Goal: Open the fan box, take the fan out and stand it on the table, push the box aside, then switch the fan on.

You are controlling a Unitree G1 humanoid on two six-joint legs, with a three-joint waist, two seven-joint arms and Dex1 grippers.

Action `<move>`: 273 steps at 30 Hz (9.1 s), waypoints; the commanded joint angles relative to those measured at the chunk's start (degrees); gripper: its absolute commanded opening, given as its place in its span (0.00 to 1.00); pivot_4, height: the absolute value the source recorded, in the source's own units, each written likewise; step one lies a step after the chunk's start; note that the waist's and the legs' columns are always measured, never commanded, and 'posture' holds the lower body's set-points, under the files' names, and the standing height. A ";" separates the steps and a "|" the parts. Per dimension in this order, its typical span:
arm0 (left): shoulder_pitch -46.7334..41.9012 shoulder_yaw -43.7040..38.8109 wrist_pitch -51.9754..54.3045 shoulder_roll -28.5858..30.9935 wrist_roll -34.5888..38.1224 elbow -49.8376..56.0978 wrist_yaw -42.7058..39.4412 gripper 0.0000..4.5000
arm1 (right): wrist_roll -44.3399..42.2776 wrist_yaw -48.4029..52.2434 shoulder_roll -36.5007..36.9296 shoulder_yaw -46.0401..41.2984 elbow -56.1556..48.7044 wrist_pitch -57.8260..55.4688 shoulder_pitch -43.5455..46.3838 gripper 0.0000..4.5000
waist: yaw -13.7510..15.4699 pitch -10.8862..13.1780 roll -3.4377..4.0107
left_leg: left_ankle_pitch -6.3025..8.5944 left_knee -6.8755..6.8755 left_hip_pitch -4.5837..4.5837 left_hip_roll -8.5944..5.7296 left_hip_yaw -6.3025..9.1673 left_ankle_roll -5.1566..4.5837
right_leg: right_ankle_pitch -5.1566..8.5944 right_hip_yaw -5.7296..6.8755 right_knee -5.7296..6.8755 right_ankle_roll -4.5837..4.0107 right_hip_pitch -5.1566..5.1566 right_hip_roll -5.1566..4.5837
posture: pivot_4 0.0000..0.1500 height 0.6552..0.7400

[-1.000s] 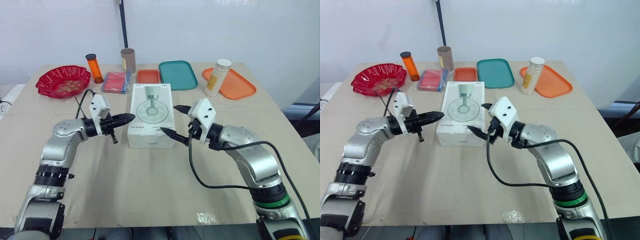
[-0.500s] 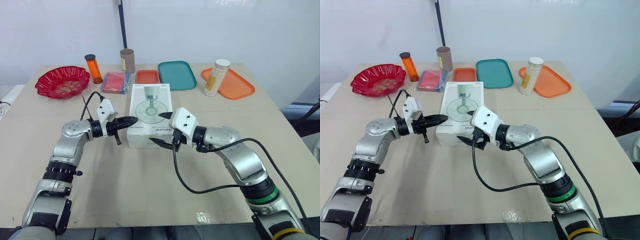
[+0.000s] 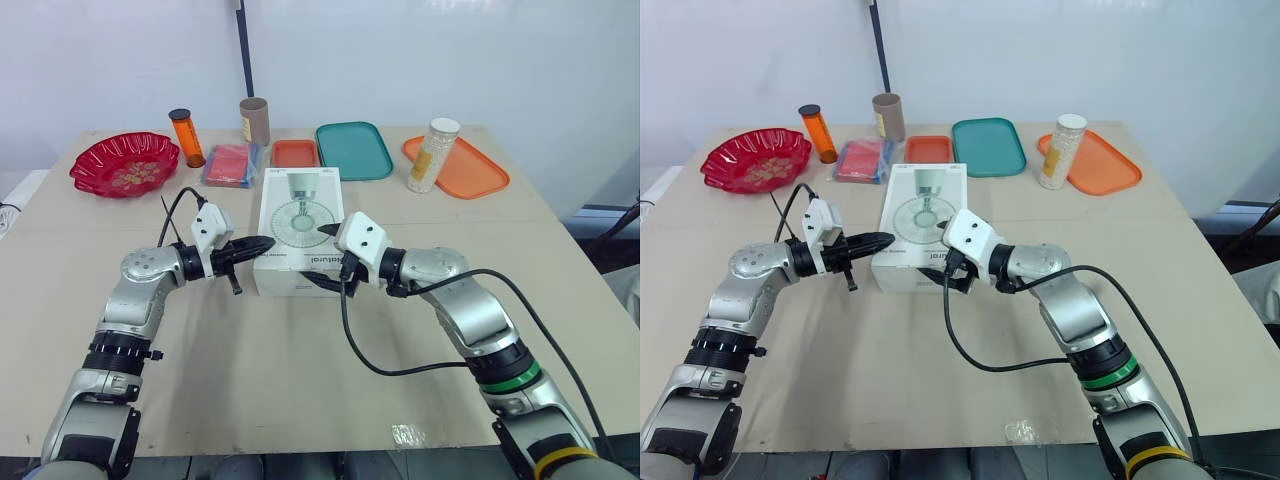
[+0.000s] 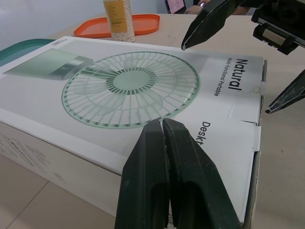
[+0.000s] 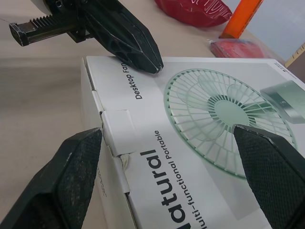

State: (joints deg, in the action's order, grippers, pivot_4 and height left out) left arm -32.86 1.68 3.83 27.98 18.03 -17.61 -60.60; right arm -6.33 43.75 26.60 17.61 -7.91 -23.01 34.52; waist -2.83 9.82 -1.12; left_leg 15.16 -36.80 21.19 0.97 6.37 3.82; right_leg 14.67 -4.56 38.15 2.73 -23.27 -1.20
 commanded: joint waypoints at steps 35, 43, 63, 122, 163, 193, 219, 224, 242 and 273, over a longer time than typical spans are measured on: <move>1.93 0.66 -0.13 -0.42 -0.95 1.68 -0.13 0.03 | -4.86 -1.79 0.05 -7.09 -6.14 -9.76 -0.11 1.00 | 0.00 -0.01 0.02 | 0.00 0.01 -0.01 -0.03 0.02 0.00 | 0.00 0.03 0.01 0.00 0.02 -0.03 | 1.00 1.00; 1.87 0.52 0.57 0.54 -0.78 2.63 -0.74 0.03 | -3.42 -1.52 1.10 -5.39 -6.35 -8.92 -1.49 1.00 | -0.01 -0.01 0.02 | 0.00 0.01 -0.01 -0.02 0.02 0.00 | 0.00 0.03 0.01 0.00 0.02 -0.02 | 1.00 1.00; 1.36 0.30 0.84 2.67 -0.84 2.46 -2.64 0.03 | -4.96 -4.06 5.11 -10.70 -9.45 -12.21 -6.65 1.00 | 0.05 -0.02 0.01 | 0.00 0.00 -0.01 -0.05 0.02 0.00 | 0.02 0.03 0.00 0.03 0.04 -0.05 | 1.00 1.00; 0.64 0.84 -0.90 1.99 -2.11 1.24 -2.16 0.00 | 0.78 -1.13 7.64 -6.06 -4.87 -1.68 -14.75 0.01 | 0.06 -0.01 0.00 | -0.01 0.02 -0.02 -0.10 0.04 -0.02 | 0.05 0.01 -0.01 0.08 0.07 -0.07 | 1.00 1.00; 1.76 1.53 -1.64 2.00 -2.60 1.36 -1.74 0.00 | -13.95 1.23 3.53 -13.44 -13.38 -1.82 -12.12 0.68 | 0.06 -0.02 0.01 | -0.01 0.01 -0.06 -0.09 0.05 -0.02 | 0.05 0.02 0.00 0.08 0.10 -0.06 | 1.00 1.00; -2.53 -11.51 9.45 5.17 7.28 3.13 4.55 0.00 | -8.63 -1.84 -3.34 -8.15 -5.83 1.07 -7.52 0.68 | 0.01 -0.01 -0.01 | -0.02 0.02 0.05 -0.09 0.12 -0.02 | 0.04 0.10 0.00 0.07 0.02 -0.09 | 1.00 1.00; -3.94 2.40 7.51 2.14 -1.52 2.42 1.21 0.00 | -10.22 -4.53 -3.28 -8.63 -10.19 -9.74 -5.19 0.68 | 0.02 -0.01 -0.01 | -0.02 0.02 0.04 -0.11 0.12 -0.01 | 0.04 0.10 0.00 0.05 0.02 -0.10 | 1.00 1.00; -3.83 2.15 6.80 1.99 -1.67 1.97 0.68 0.00 | -10.70 -4.10 -2.49 -6.82 -13.44 -13.99 -5.02 0.68 | 0.02 -0.01 -0.01 | -0.02 0.02 0.05 -0.11 0.13 -0.01 | 0.04 0.10 0.00 0.05 0.03 -0.10 | 1.00 1.00; -3.56 2.91 3.74 0.81 -3.48 -0.19 1.18 0.00 | -10.92 -0.57 8.62 -4.55 -22.73 -22.71 -10.86 0.68 | 0.07 -0.03 -0.04 | -0.02 0.00 0.01 -0.13 0.15 -0.01 | 0.05 0.12 -0.01 0.08 0.09 -0.10 | 1.00 1.00; -2.70 2.71 2.38 0.07 -3.97 -0.26 1.12 0.00 | -0.68 -8.86 9.58 -4.62 -8.54 -22.53 -7.21 0.01 | 0.08 -0.05 -0.07 | -0.02 -0.01 0.01 -0.14 0.16 -0.01 | 0.06 0.12 -0.02 0.10 0.11 -0.12 | 1.00 1.00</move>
State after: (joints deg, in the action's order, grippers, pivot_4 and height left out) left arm -36.39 4.14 6.07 27.62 14.96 -18.36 -59.27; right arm -7.72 36.53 37.84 13.69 -16.78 -46.76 25.35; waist -2.75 9.76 -1.19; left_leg 15.14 -36.81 21.19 0.84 6.53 3.81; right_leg 14.74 -4.44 38.13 2.83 -23.16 -1.31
